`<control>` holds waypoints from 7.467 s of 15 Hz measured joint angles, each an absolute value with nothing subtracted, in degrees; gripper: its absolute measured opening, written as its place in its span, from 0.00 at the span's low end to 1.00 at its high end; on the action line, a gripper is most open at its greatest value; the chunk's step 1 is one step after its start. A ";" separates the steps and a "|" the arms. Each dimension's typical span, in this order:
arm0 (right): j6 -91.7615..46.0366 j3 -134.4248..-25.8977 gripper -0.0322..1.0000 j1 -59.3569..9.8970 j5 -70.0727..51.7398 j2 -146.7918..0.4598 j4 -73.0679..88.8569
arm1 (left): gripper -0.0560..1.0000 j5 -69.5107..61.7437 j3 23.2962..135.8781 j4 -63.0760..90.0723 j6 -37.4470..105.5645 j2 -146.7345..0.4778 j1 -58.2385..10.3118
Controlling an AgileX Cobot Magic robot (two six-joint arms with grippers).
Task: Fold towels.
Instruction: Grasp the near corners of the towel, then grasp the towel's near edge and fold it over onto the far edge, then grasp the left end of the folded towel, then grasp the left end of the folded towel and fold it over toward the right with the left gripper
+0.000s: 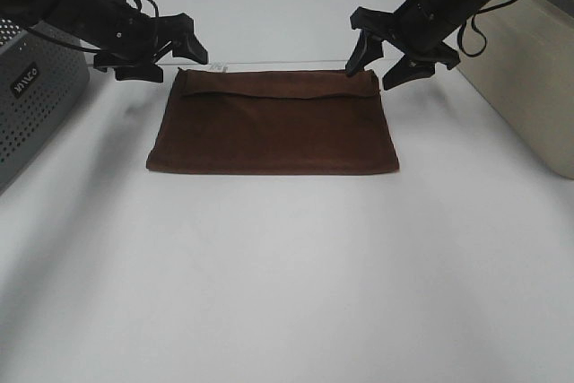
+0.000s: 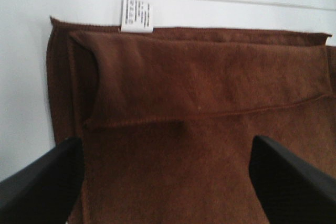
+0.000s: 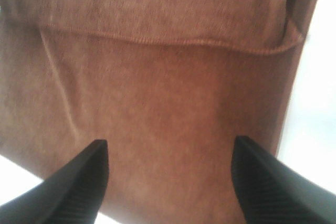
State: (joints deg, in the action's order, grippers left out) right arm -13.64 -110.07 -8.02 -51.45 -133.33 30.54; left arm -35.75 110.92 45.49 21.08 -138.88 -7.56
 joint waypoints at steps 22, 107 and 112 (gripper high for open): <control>-9.68 -96.94 0.65 -8.02 -55.46 -131.89 26.81 | 0.81 -48.93 97.92 31.23 0.00 -132.98 -8.77; -13.01 -85.26 0.91 -8.08 -48.53 -121.75 29.34 | 0.11 -44.75 96.94 21.72 -12.83 -116.94 -17.99; -13.01 -85.26 0.91 -8.08 -52.20 -114.71 29.34 | 0.15 -45.09 106.28 22.52 -20.74 -126.80 -26.07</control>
State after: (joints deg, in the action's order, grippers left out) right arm -13.01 -85.26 -8.08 -52.20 -114.71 29.34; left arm -45.09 106.28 22.52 -20.74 -126.80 -26.07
